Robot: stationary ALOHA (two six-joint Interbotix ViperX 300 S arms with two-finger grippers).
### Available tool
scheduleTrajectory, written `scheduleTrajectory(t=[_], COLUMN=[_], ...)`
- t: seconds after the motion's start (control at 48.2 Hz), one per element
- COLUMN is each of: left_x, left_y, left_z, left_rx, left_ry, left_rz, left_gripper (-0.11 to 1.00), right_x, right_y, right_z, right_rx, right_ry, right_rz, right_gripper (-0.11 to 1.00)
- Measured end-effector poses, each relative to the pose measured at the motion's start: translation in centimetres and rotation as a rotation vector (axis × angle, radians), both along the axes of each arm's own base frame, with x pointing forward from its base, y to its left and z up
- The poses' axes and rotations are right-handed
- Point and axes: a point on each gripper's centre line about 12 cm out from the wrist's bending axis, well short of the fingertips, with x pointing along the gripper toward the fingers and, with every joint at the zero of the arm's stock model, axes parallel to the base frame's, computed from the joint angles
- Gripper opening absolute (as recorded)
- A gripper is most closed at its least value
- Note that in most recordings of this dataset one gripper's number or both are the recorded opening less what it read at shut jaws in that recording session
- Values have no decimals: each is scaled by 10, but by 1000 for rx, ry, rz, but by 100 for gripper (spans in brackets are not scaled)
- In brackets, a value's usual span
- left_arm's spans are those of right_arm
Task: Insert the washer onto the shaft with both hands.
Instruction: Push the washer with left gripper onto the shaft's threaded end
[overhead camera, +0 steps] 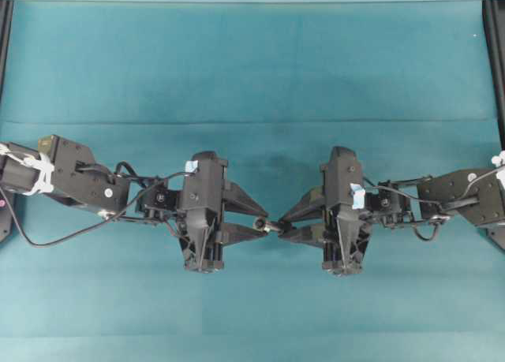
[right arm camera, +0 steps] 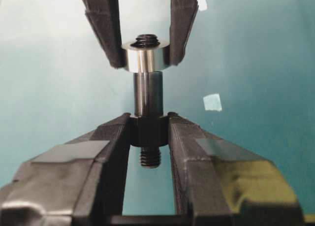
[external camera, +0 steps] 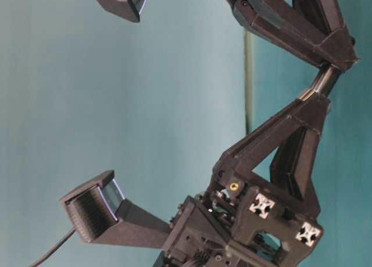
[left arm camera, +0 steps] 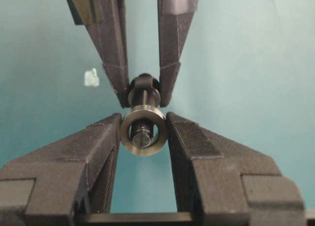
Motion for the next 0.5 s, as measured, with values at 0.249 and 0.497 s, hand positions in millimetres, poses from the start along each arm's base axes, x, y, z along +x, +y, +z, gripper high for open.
scheduleTrajectory(t=[0.249, 0.497], left_x=[3, 8], left_y=[0, -1], left_z=[-2, -2], left_rx=[1, 1], left_ry=[1, -2], left_rz=[-1, -1], left_gripper=[36, 36], right_x=[0, 4], right_y=[1, 0], right_z=[-2, 1], right_rx=[0, 0], right_ry=[5, -5], right_rz=[2, 0], right_gripper=[0, 0])
